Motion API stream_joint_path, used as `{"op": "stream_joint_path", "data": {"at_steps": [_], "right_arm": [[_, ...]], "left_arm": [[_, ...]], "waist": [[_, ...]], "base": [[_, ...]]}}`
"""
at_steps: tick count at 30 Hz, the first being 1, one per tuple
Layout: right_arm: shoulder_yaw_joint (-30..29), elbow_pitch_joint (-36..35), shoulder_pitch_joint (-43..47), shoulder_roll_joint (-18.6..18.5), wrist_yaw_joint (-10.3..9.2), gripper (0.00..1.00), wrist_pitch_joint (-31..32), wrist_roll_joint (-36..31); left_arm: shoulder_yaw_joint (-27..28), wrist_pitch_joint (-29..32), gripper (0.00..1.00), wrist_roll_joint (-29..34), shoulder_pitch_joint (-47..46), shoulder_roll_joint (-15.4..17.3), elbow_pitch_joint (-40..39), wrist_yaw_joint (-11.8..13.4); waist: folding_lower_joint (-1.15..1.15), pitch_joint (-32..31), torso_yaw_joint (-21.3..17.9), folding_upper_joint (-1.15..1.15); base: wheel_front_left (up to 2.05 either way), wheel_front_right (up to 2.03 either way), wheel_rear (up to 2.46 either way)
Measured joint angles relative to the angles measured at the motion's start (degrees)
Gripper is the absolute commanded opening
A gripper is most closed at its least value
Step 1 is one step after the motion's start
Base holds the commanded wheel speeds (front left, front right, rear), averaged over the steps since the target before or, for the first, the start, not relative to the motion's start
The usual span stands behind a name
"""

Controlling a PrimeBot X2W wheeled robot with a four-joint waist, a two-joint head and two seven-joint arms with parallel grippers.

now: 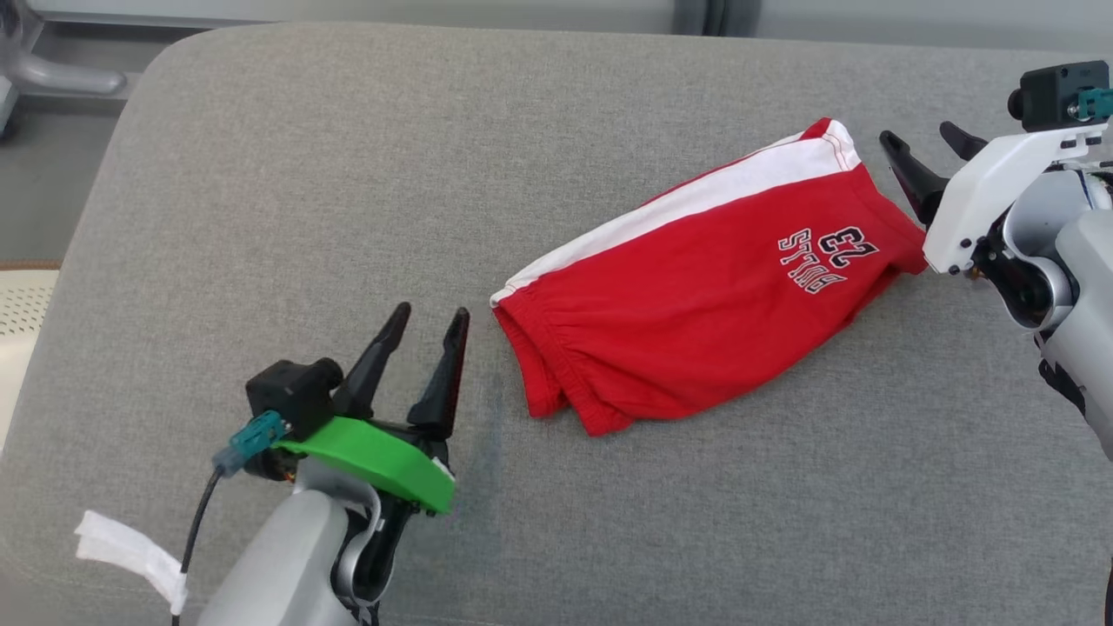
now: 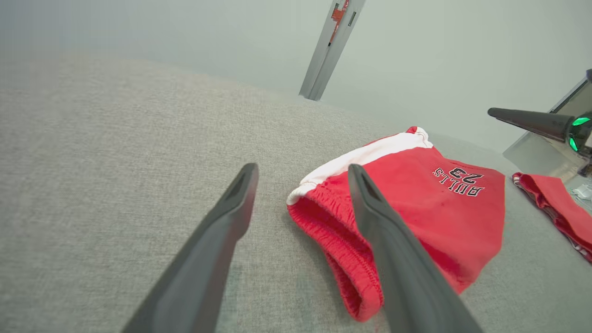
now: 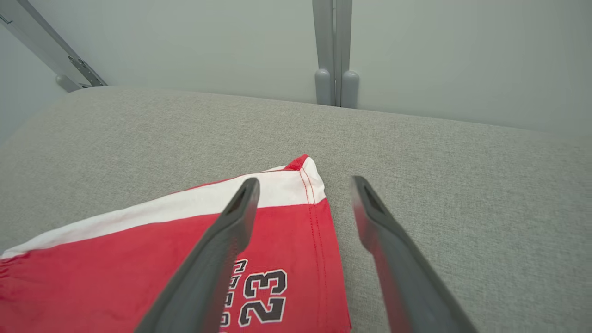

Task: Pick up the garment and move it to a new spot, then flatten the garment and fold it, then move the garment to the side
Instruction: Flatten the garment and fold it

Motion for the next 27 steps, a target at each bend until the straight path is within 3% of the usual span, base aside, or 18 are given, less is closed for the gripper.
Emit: {"op": "stream_joint_path", "data": {"at_steps": [7,12,27], "right_arm": [[-0.25,4.33,1.31,1.29,0.00,1.00,1.86,0.87],[-1.05,8.61,0.98,2.86,0.00,1.00,2.87,0.31],[-4.27,21.67,-6.15,7.17,0.00,1.00,4.14,-2.32]], "left_arm": [[13.79,-0.02,1.00,12.00,6.17,-1.18,-9.47,0.62],[19.33,-0.01,1.00,16.69,7.49,-3.04,-12.55,-0.05],[20.17,-0.01,1.00,19.35,5.24,-5.37,-12.77,-0.80]], "waist": [[0.00,-1.87,0.98,0.00],[0.00,-1.07,1.56,0.00],[0.00,5.26,3.62,0.00]], "base": [[0.00,0.00,0.00],[0.00,0.00,0.00],[0.00,0.00,0.00]]}}
